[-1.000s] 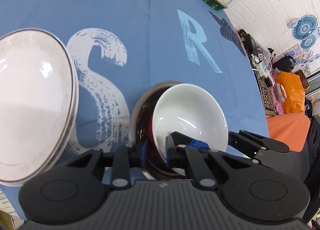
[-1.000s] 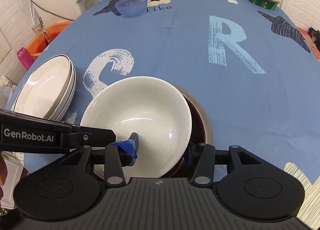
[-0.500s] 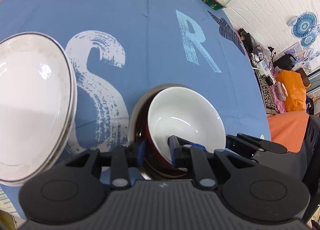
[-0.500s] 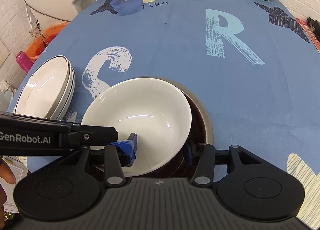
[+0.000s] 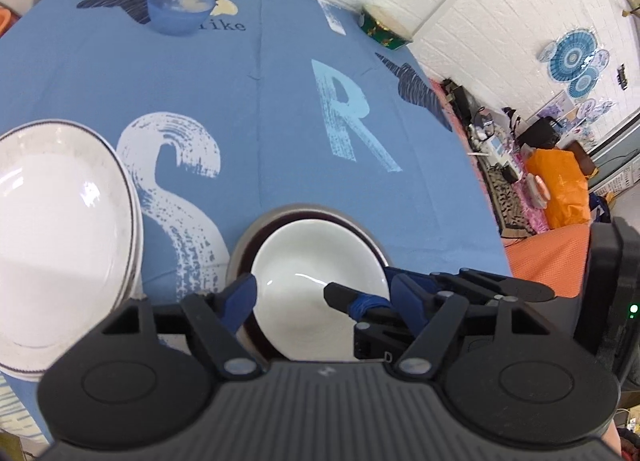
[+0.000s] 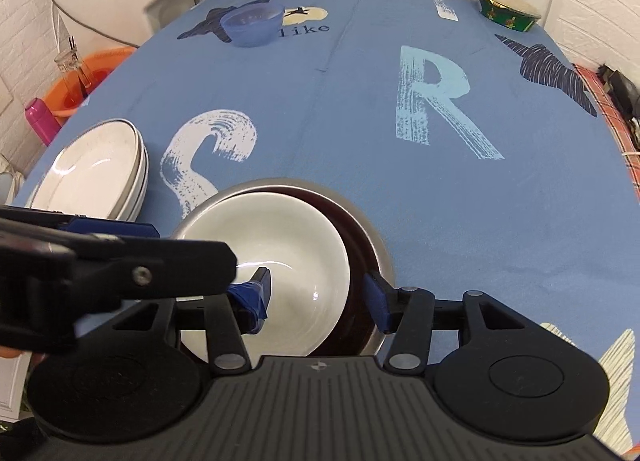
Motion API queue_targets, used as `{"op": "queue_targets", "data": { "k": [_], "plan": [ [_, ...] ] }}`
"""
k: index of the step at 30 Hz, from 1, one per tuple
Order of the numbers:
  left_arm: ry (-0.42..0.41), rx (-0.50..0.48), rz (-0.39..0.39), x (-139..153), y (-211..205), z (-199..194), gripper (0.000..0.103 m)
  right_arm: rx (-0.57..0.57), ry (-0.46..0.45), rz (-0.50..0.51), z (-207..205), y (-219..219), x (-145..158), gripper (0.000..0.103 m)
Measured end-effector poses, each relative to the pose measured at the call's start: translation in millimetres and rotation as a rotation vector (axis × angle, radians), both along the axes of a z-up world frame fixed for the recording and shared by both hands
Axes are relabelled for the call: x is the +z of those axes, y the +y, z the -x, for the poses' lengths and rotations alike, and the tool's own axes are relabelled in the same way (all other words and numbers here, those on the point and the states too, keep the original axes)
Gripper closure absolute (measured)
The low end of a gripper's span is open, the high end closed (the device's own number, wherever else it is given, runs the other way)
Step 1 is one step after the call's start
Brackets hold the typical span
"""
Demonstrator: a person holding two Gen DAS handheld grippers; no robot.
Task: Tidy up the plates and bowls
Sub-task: 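Lower the red-and-white bowl into the steel bowl and open both grippers, then move both grippers to the blue plastic bowl and grip its rim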
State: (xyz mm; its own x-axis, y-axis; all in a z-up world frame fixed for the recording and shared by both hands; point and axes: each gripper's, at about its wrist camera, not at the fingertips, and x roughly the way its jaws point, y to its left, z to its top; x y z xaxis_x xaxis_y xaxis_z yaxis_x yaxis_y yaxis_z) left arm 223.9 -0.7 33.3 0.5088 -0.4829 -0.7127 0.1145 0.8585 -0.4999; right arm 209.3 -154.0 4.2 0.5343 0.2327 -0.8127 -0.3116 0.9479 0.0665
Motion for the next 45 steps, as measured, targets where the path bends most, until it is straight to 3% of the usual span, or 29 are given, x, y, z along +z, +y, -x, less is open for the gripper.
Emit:
{"op": "queue_targets", "data": {
  "k": [6,19,23,27,34,36,38,41,45],
  "plan": [
    [-0.051,0.008,0.009,11,20,5,0.028,0.011,0.001,0.009,3,3,-5,0.066],
    [-0.033,0.068,0.005,4,47,-9,0.028,-0.003,0.039,-0.073,-22,7,-15,0.065],
    [-0.032,0.057,0.023,8,58,-18,0.028,0.025,0.06,-0.133,-14,-3,0,0.062],
    [-0.071,0.096,0.017,21,84,-36,0.026,-0.004,-0.017,-0.158,-14,-21,27,0.062],
    [-0.072,0.222,-0.035,18,133,-88,0.026,-0.033,-0.123,-0.262,-74,-23,46,0.06],
    [-0.048,0.245,-0.056,10,146,-105,0.026,0.016,-0.089,-0.274,-101,-12,35,0.059],
    [-0.018,0.256,-0.065,1,156,-123,0.025,0.061,0.019,-0.258,-129,6,20,0.059],
    [0.015,0.262,-0.096,-7,166,-156,0.025,0.023,0.1,-0.334,-169,25,8,0.059],
    [-0.011,0.286,-0.114,-3,175,-213,0.025,-0.003,0.067,-0.298,-231,66,13,0.059]
  ]
}}
